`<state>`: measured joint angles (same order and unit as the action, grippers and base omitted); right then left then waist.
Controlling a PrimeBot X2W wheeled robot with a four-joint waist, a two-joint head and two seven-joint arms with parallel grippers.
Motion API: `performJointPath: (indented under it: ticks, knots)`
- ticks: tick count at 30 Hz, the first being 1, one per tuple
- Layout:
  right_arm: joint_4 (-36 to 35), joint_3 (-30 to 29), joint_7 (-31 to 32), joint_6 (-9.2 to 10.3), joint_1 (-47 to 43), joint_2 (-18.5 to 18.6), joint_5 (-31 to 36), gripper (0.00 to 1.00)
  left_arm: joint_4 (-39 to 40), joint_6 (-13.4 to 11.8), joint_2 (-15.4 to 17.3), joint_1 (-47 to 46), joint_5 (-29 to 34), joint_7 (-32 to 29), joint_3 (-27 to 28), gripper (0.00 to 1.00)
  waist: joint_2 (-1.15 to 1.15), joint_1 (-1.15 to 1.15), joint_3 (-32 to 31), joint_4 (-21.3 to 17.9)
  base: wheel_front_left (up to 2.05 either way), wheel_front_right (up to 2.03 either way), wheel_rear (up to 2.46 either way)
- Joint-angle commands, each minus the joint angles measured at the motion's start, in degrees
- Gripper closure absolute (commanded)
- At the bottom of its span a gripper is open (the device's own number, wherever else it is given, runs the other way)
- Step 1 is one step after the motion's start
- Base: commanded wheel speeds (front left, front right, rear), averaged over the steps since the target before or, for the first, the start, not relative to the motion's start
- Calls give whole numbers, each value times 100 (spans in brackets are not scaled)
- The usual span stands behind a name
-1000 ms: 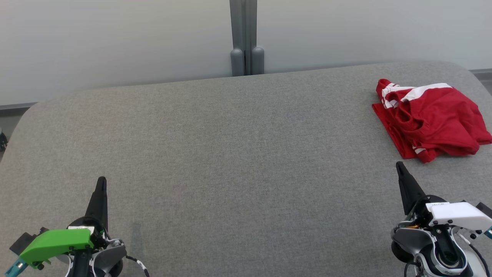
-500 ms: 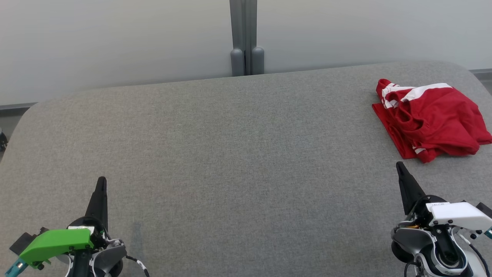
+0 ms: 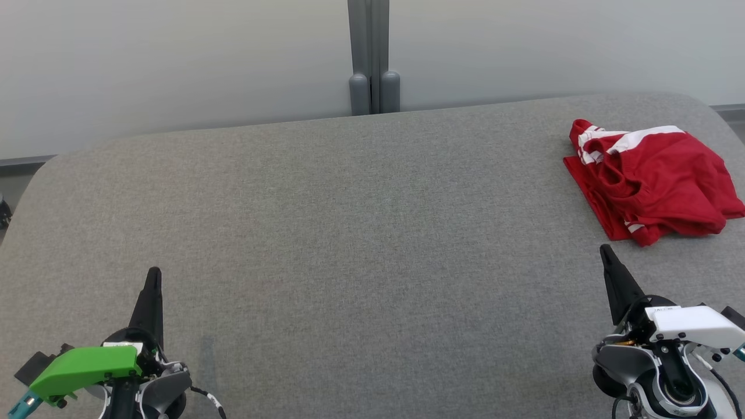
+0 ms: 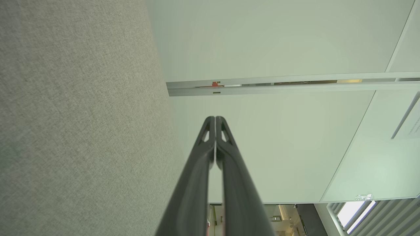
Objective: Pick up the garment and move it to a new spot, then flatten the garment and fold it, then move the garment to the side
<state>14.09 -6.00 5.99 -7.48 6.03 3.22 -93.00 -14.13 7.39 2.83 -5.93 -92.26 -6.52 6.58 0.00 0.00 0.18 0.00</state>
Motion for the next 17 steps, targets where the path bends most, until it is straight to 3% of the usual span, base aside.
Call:
performJointPath:
  ticks: [1, 17]
  knots:
    - [6, -12, 29, -2, 41, -2, 35, 100, 15, 35, 1, -64, -28, -22, 15, 100, 0, 0, 0, 0, 0, 0, 0]
    - [7, -24, 35, -2, 42, -6, 44, 100, 15, 35, 1, -64, -29, -21, 14, 100, 0, 0, 0, 0, 0, 0, 0]
